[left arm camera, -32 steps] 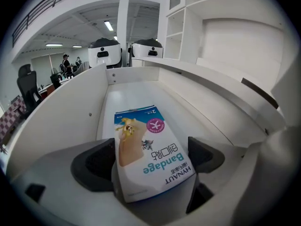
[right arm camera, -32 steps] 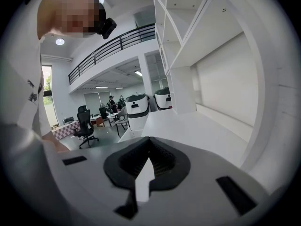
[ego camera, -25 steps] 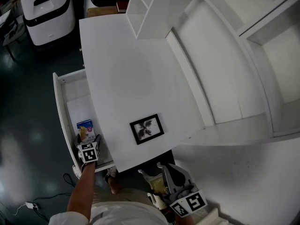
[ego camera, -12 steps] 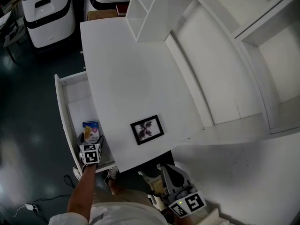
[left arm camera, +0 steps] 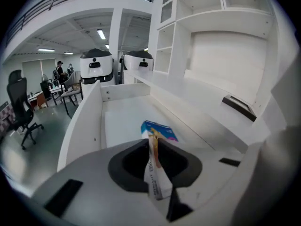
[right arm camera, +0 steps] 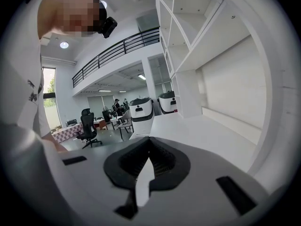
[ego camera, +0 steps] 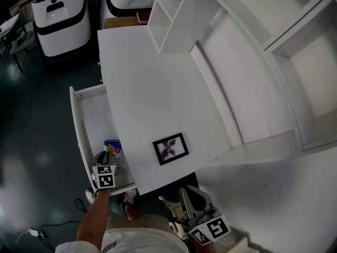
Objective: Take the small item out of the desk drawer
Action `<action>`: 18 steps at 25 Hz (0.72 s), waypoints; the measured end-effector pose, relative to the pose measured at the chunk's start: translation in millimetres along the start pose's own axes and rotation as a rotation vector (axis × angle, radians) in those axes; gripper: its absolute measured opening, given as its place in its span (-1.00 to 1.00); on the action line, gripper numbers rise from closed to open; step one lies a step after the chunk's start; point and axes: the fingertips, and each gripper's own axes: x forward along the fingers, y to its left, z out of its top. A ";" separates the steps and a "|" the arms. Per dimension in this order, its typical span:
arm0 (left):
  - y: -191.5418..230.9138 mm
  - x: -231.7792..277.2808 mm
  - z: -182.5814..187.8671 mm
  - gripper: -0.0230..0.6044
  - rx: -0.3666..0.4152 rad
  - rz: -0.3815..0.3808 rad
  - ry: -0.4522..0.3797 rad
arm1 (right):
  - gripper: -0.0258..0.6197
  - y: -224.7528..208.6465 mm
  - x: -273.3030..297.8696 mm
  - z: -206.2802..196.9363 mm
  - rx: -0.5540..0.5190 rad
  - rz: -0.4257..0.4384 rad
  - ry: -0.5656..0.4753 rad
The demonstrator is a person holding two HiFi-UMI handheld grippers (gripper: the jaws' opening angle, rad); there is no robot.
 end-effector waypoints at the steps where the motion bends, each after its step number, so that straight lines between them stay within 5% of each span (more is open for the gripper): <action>1: -0.9 -1.1 2.4 -0.73 0.011 0.001 -0.004 | -0.89 0.5 -0.5 0.3 -0.001 0.001 -0.001; 7: -10.0 5.7 -16.4 -0.72 -0.001 -0.035 0.075 | -0.89 3.8 -2.5 0.7 -0.009 0.004 -0.002; 11: -23.6 11.3 -24.8 0.01 -0.028 -0.087 0.085 | -0.89 3.0 -3.7 -2.9 -0.009 0.003 0.007; 18: -51.5 33.9 -45.2 0.39 0.152 -0.126 0.158 | -0.89 -8.6 -11.2 -6.4 -0.014 -0.024 0.021</action>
